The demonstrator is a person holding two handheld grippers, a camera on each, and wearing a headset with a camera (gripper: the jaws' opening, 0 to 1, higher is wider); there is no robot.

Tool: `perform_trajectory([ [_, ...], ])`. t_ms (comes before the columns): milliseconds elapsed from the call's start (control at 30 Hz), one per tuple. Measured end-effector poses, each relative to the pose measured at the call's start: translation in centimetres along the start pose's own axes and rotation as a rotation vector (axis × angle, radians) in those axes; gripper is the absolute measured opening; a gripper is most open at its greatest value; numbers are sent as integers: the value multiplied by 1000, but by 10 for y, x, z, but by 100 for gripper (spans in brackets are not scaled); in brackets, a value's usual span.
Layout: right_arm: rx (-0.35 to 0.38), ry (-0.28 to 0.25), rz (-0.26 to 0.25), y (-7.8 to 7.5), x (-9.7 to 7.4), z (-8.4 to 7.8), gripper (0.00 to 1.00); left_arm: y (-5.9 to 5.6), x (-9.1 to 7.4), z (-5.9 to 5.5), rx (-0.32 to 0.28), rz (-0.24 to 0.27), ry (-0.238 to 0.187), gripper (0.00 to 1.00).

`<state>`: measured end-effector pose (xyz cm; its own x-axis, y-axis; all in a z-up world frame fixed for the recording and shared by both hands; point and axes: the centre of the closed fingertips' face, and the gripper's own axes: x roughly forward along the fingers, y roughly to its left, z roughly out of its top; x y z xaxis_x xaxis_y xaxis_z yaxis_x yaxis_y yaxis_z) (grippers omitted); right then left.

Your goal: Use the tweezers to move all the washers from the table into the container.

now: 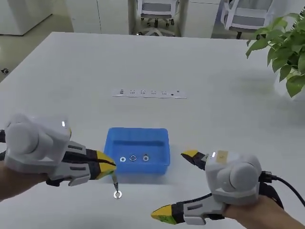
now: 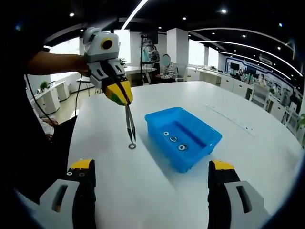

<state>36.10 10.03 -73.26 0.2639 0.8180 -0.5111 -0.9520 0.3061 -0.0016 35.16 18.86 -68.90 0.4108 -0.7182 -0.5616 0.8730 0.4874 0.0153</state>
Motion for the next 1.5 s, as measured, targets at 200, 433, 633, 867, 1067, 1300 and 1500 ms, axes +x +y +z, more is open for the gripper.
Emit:
perform_trajectory([
  [200,7,4,0,1,-2,-4,99,1,4,-4,15,-2,14,5],
  [433,7,4,3,3,-1,-6,98,0,6,-6,27,-5,14,5],
  [633,-2,-4,11,4,-1,-4,96,0,5,-6,34,-14,17,5],
  [867,-43,-22,43,8,1,0,88,-1,7,-5,66,-49,31,5],
  [1067,-143,2,107,19,12,0,78,-2,7,-5,91,-73,52,5],
  [1300,-218,14,162,24,27,5,63,-4,7,-6,100,-92,63,5],
  [1500,-264,17,208,29,42,9,53,-4,7,-7,102,-98,72,5],
])
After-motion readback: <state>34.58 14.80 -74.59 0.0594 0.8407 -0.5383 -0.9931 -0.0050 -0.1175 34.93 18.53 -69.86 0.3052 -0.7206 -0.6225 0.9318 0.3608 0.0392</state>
